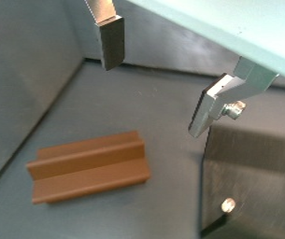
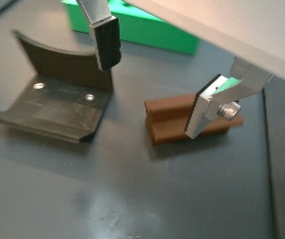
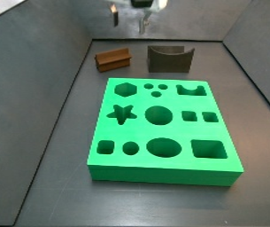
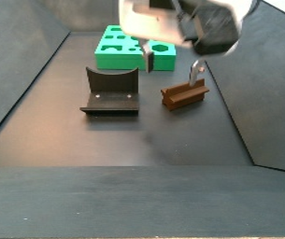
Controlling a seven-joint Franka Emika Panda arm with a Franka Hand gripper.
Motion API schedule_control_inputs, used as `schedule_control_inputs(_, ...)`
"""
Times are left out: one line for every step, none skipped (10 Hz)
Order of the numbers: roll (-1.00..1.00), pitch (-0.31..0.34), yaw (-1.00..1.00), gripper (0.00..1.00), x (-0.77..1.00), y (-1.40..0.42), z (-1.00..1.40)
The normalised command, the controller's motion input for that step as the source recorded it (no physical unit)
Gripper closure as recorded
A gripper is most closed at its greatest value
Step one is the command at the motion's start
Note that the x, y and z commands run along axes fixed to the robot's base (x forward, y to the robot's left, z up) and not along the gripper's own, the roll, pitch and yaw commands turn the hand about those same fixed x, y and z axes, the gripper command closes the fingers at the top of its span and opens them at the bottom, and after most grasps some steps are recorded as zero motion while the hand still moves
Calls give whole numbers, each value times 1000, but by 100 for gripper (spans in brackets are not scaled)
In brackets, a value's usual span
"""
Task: Pick up the star object. Move up. Place the star object on the fixture. Regrasp the star object. Move to above the board. Insert the star object.
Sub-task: Pick up the star object.
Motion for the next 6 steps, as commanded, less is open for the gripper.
schedule_control_inputs(-9,-174,-1000,0,-37,0,-786)
schedule_control_inputs(-23,-184,-1000,0,-37,0,-737)
schedule_control_inputs(-76,-139,-903,0,-103,-57,-749)
schedule_control_inputs(-97,-156,-749,0,-217,-154,-771)
schedule_control_inputs(-104,-187,-511,0,-346,-394,-757)
schedule_control_inputs(-64,-180,-380,0,-417,-483,-689)
